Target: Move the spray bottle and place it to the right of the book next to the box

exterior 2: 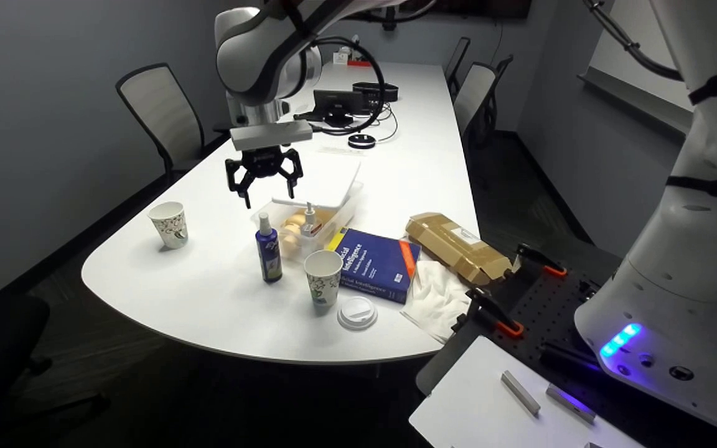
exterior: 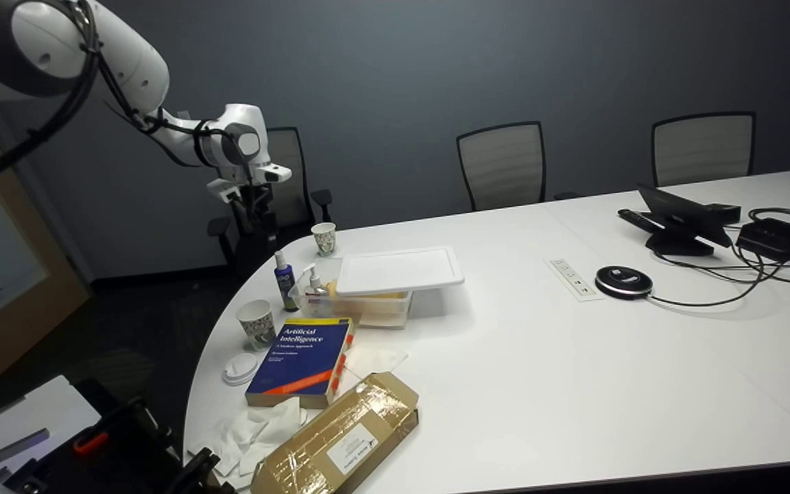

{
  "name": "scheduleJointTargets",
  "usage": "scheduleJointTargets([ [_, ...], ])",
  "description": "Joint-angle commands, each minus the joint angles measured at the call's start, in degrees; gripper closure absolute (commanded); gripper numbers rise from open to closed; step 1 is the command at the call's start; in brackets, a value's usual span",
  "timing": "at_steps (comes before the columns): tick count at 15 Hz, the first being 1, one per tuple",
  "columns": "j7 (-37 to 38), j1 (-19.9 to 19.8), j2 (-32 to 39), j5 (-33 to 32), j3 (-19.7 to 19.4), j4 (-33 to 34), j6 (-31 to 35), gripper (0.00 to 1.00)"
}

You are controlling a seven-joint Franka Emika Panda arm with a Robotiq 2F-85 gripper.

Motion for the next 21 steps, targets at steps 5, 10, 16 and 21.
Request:
scheduleJointTargets([
  [5, 1.16, 2.71, 8.27, 0.42, -2.36, 6.72, 4.44, 0.00],
  [10, 0.91, 2.46, 11.73, 0.69, -3.15, 10.09, 4.89, 0.00],
  [16, 1.66, 3.08, 13.59, 0.35, -3.99, 12.46, 3.88, 0.29],
  [21, 1.67, 2.90, 14.23, 0.57, -4.10, 13.49, 1.84, 0.61],
])
